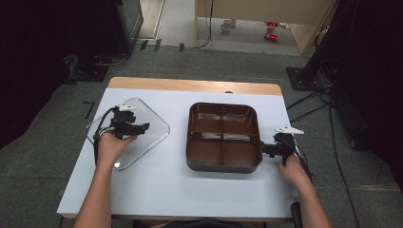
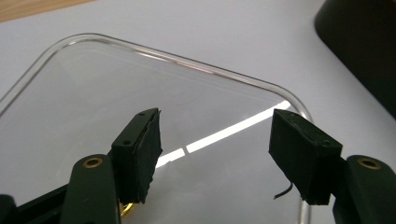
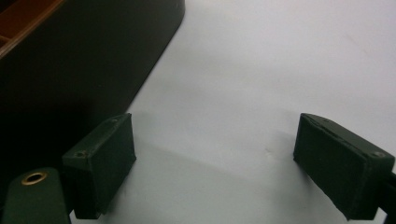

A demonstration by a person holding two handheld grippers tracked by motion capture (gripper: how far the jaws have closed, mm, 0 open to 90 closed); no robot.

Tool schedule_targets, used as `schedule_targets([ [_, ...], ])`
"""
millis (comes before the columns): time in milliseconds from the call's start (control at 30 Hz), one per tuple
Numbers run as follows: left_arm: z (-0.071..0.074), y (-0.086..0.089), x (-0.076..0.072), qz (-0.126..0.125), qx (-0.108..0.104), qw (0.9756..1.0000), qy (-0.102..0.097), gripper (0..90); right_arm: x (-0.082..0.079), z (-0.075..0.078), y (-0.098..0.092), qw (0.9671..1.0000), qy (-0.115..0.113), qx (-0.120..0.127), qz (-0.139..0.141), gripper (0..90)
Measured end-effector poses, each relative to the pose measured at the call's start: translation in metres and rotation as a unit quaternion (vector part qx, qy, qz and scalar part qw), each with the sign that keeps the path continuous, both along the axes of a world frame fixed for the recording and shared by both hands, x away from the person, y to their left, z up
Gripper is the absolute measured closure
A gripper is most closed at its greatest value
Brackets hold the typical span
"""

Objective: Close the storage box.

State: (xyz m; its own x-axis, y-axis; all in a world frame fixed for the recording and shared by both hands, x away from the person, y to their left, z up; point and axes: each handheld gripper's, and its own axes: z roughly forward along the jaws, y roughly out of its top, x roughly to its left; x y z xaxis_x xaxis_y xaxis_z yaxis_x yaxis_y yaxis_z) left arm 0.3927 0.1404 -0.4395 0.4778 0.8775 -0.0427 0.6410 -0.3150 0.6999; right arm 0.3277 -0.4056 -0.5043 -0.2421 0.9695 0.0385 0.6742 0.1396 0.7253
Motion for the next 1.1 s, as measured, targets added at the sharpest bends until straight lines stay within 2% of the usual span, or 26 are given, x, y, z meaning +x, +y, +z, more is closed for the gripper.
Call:
schedule_targets([
  [200, -0.002, 0.016, 0.002, 0.026, 0.003, 0.9996, -0.008, 34.3, 0.0, 0.0, 0.0, 1.0, 0.0, 0.0, 0.0, 12.2],
  [400, -0.013, 0.026, 0.003, 0.046, 0.017, 0.9988, -0.002, 36.7, 0.0, 0.0, 0.0, 1.0, 0.0, 0.0, 0.0, 12.2],
  [467, -0.016, 0.028, 0.002, 0.053, 0.015, 0.9985, -0.004, 37.5, 0.0, 0.0, 0.0, 1.0, 0.0, 0.0, 0.0, 12.2],
  [533, -0.017, 0.029, 0.002, 0.055, 0.013, 0.9984, 0.0, 37.8, 0.0, 0.0, 0.0, 1.0, 0.0, 0.0, 0.0, 12.2],
  [567, -0.019, 0.032, 0.002, 0.06, 0.007, 0.9981, 0.009, 37.1, 0.0, 0.0, 0.0, 1.0, 0.0, 0.0, 0.0, 12.2],
  [700, -0.022, 0.037, 0.002, 0.072, 0.007, 0.9973, 0.013, 38.7, 0.0, 0.0, 0.0, 1.0, 0.0, 0.0, 0.0, 12.2],
  [800, -0.026, 0.041, 0.002, 0.088, 0.01, 0.996, 0.013, 44.3, 0.0, 0.0, 0.0, 1.0, 0.0, 0.0, 0.0, 12.2],
  [900, -0.029, 0.042, 0.001, 0.086, 0.002, 0.9961, 0.015, 49.2, 0.0, 0.0, 0.0, 1.0, 0.0, 0.0, 0.0, 12.2],
  [1033, -0.033, 0.041, 0.001, 0.082, 0.008, 0.9964, 0.022, 52.9, 0.0, 0.0, 0.0, 1.0, 0.0, 0.0, 0.0, 12.2],
  [1100, -0.033, 0.041, 0.002, 0.08, 0.002, 0.9965, 0.025, 56.0, 0.0, 0.0, 0.0, 1.0, 0.0, 0.0, 0.0, 12.2],
])
